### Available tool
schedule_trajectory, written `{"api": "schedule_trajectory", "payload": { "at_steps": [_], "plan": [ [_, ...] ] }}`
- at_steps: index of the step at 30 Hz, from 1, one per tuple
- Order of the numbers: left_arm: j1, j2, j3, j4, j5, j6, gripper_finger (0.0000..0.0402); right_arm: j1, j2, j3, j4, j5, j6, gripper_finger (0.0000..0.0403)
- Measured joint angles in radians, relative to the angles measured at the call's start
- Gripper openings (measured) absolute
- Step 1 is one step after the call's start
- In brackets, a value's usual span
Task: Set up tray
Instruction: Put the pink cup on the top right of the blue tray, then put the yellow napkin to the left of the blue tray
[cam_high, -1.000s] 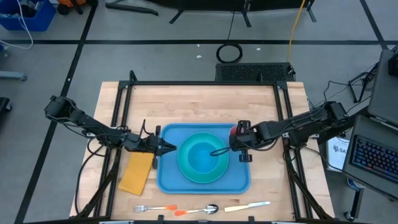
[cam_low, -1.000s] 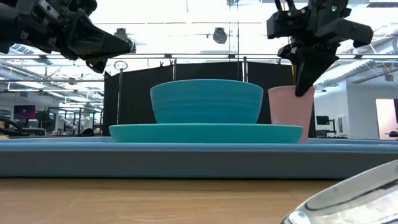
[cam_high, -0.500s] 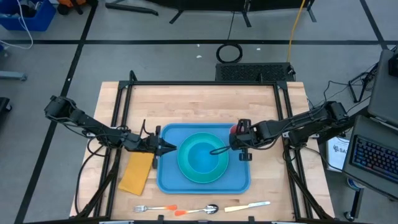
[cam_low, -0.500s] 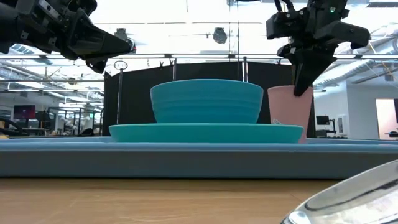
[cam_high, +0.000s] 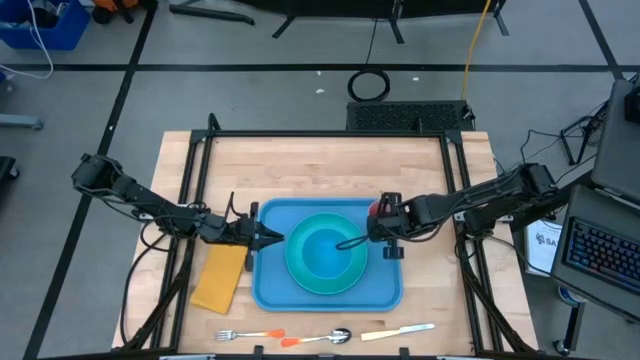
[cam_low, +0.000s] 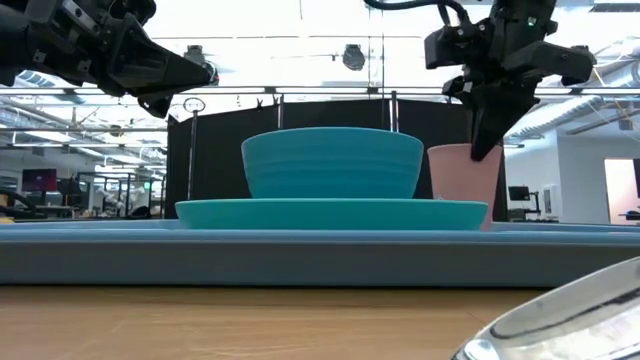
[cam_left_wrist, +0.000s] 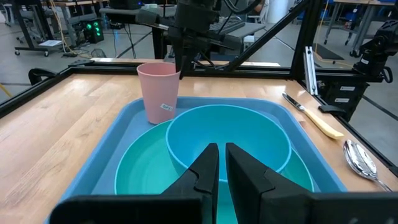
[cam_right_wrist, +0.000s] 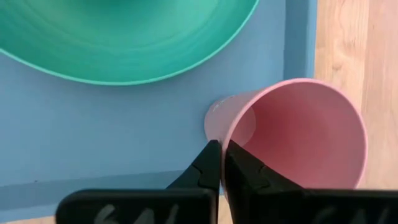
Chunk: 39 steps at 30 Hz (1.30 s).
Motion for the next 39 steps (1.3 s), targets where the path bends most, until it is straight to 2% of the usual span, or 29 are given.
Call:
{"api": "schedule_trajectory", "payload": {
  "at_steps": [15,29,39],
  "plan": [
    [0.000,0.000,0.000,-0.001,0.000,0.000,0.0035,-0.010,0.005,0.000,0.033,-0.023,0.011,0.0038],
    [0.000,0.000,0.000,-0.001,0.000,0.000,0.0035,-0.011,-0.001,0.000,0.034,-0.017,0.038,0.0129],
    [0.000,0.000,0.000,-0.002,0.000,0.000,0.0035,-0.011,-0.019,0.000,0.045,0.011,0.037,0.0171]
  ]
}}
